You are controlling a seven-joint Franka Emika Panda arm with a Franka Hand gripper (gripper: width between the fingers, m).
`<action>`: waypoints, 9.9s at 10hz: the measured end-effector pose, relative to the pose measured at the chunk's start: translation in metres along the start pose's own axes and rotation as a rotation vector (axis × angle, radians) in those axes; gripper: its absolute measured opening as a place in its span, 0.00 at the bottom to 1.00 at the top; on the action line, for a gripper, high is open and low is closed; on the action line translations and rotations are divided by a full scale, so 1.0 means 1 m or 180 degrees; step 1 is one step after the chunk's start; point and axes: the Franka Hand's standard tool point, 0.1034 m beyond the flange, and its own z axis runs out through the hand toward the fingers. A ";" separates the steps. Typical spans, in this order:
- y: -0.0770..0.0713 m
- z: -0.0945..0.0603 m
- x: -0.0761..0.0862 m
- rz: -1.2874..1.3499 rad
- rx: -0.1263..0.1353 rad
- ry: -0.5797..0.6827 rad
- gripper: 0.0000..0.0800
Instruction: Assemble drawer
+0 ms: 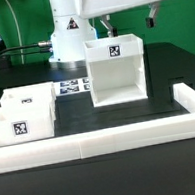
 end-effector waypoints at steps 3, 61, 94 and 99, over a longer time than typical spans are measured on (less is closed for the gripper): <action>-0.002 0.003 -0.002 0.0124 -0.0003 0.0031 0.81; 0.012 0.016 0.187 0.5247 0.1157 0.0475 0.06; 0.173 0.021 0.063 0.0231 -0.0088 0.0629 0.81; 0.179 0.044 0.046 0.0453 0.0089 0.0239 0.81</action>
Offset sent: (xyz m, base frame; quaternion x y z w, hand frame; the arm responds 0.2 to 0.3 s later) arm -0.0494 0.0120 -0.0254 -0.0353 0.0221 0.0961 0.9945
